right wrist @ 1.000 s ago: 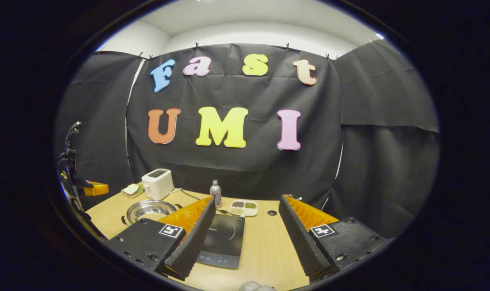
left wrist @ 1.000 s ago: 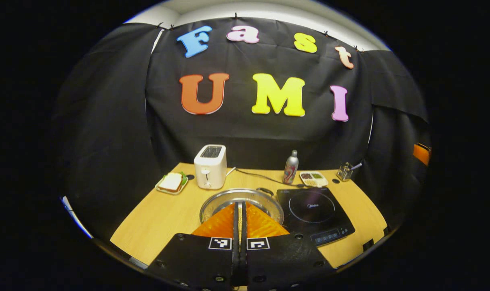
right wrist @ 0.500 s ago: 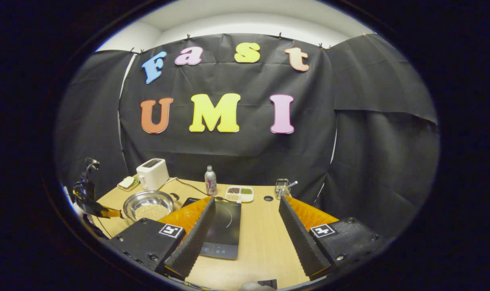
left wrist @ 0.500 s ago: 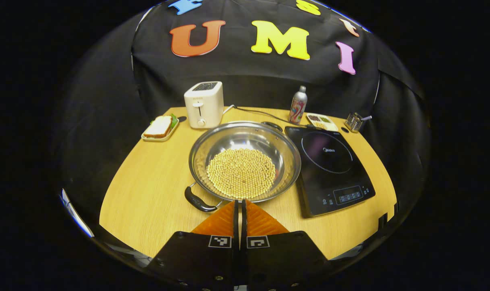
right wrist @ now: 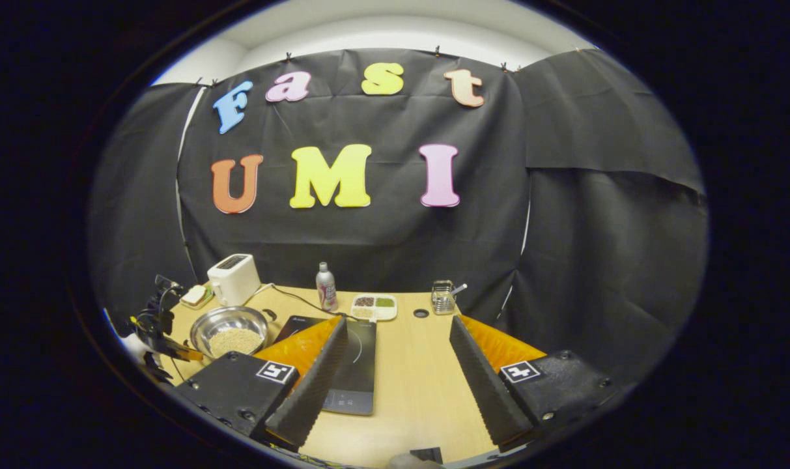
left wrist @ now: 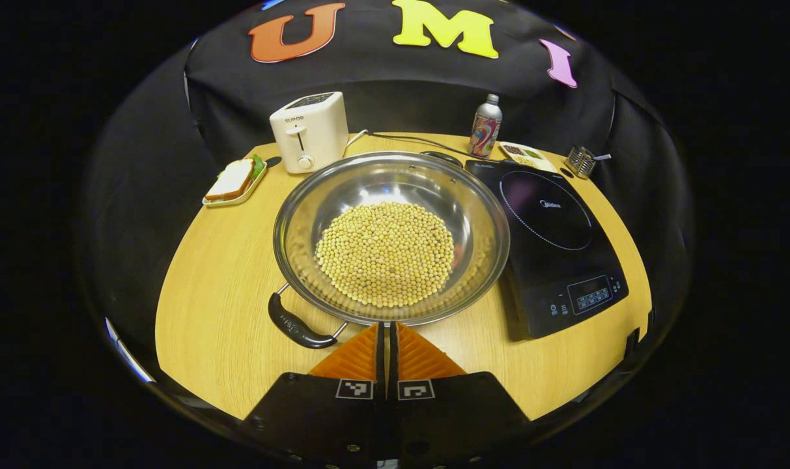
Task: First push the handle of the pot to place it horizontally, then grasp the pot with both hands and set it on the induction cooktop.
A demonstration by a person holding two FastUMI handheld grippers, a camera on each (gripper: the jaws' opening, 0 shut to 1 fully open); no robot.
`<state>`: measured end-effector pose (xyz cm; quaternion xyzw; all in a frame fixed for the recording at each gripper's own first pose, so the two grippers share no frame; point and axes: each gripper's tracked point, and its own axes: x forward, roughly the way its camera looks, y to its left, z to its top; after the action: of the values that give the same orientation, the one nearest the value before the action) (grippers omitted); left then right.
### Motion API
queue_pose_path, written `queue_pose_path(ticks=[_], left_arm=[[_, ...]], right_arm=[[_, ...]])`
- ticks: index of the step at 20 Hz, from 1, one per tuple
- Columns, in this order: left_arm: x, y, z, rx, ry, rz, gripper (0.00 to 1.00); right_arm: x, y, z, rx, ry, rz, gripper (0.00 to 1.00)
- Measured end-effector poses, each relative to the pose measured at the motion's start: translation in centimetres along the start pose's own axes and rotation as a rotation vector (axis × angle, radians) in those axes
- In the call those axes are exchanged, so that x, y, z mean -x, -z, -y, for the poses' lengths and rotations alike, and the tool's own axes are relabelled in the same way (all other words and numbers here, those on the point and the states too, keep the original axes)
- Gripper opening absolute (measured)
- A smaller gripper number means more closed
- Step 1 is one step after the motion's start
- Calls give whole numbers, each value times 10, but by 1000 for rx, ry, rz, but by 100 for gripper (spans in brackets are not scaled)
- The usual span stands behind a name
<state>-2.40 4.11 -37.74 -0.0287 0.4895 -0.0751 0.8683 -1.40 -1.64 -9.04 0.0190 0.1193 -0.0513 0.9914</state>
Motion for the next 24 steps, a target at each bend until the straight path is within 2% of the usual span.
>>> queue_pose_path(ticks=[1,2,4,5,6,7,8,9,10,11,12,13,14,15,16,18,19,21,22,23,24], left_arm=[[1,-1,-4,-5,-10,-10,0],[0,-2,-9,-9,-17,-7,10],[-1,-3,-16,-2,-33,-10,0],[-1,-2,-21,6,-43,-16,0],[-2,0,-25,15,-48,-18,0],[-2,2,-26,25,-48,-26,10],[-2,2,-27,31,-46,-29,10],[-1,4,-26,33,-41,-37,0],[-1,5,-23,37,-29,-42,10],[-2,8,-21,38,-23,-55,0],[-3,10,-19,34,-18,-66,0],[-5,12,-20,28,-27,-76,10],[-6,14,-21,24,-34,-82,0],[-8,13,-23,23,-45,-85,10],[-9,13,-25,27,-52,-89,11],[-9,12,-26,29,-58,-89,10],[-9,11,-28,30,-62,-88,0],[-9,11,-28,33,-65,-88,0],[-8,10,-29,33,-67,-88,10],[-9,10,-31,34,-69,-88,0],[-9,10,-32,36,-71,-87,10]], right_arm=[[-1,1,0,-1,0,-3,100],[-2,2,-1,-3,-2,-7,97],[-5,5,-3,-8,-5,-15,97],[-6,6,-4,-8,-7,-19,100],[-7,7,-5,-7,-7,-22,97],[-8,7,-5,-7,-9,-28,97],[-9,9,-6,-7,-13,-30,97],[-10,8,-7,-6,-16,-33,100],[-12,8,-7,-5,-17,-34,97],[-12,7,-7,-5,-17,-33,97],[-12,8,-8,-6,-19,-33,97],[-12,8,-9,-6,-21,-34,97],[-12,9,-9,-5,-22,-37,100],[-13,10,-9,-6,-23,-37,96],[-12,9,-8,-5,-23,-36,100],[-13,11,-6,-4,-20,-38,96],[-13,10,-5,-6,-17,-40,99],[-12,13,-3,-14,-15,-44,97],[-12,13,-2,-18,-13,-46,97],[-12,14,-1,-20,-12,-47,97],[-12,15,0,-21,-11,-48,97]])
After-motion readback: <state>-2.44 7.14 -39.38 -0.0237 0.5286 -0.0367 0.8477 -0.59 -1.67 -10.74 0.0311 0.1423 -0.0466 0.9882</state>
